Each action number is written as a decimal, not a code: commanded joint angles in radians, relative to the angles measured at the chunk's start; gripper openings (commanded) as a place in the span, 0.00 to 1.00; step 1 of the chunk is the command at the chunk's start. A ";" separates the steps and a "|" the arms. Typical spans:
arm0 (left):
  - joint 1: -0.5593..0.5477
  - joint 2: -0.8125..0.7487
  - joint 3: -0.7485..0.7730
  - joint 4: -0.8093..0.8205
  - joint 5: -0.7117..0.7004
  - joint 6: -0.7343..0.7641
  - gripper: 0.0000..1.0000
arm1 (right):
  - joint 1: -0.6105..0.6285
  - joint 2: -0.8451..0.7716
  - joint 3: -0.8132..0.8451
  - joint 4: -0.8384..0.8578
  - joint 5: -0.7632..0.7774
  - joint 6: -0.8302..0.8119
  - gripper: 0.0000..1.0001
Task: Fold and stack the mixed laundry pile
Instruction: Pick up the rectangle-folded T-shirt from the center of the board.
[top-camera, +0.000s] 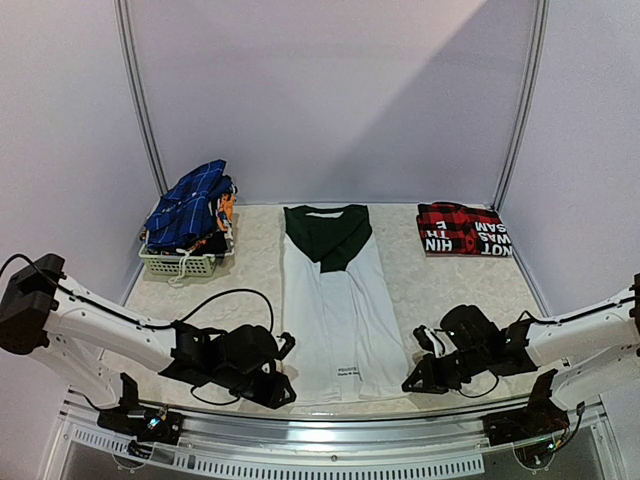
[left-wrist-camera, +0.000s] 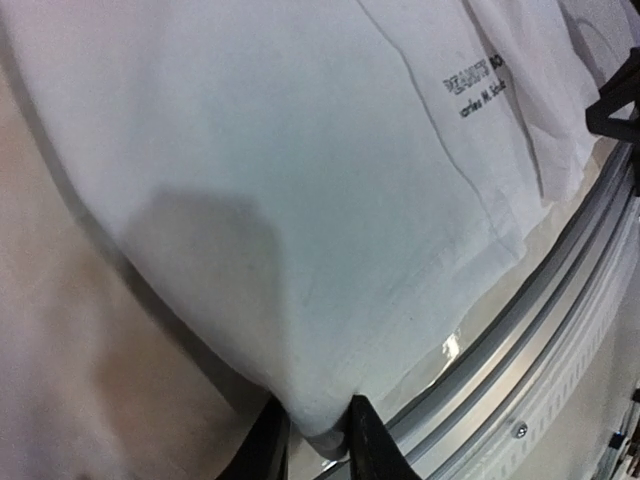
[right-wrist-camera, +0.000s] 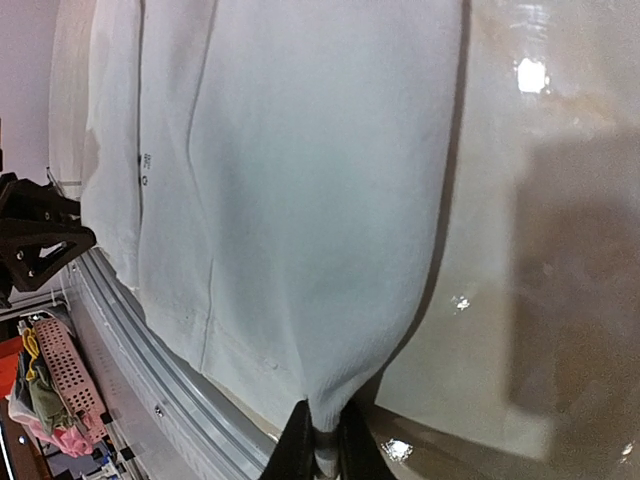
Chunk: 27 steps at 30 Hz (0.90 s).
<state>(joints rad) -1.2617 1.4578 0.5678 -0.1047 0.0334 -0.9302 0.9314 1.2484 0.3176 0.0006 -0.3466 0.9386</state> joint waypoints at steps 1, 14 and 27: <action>-0.016 0.039 0.010 -0.003 0.029 0.000 0.13 | 0.009 0.030 0.002 -0.085 0.032 -0.015 0.06; -0.027 -0.022 0.043 -0.074 0.004 0.019 0.00 | 0.055 -0.081 0.059 -0.209 0.034 0.002 0.00; -0.008 -0.088 0.119 -0.160 -0.087 0.064 0.00 | 0.055 -0.103 0.209 -0.391 0.165 -0.056 0.00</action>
<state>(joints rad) -1.2713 1.4017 0.6529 -0.2123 0.0048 -0.8963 0.9771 1.1465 0.4664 -0.3016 -0.2588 0.9154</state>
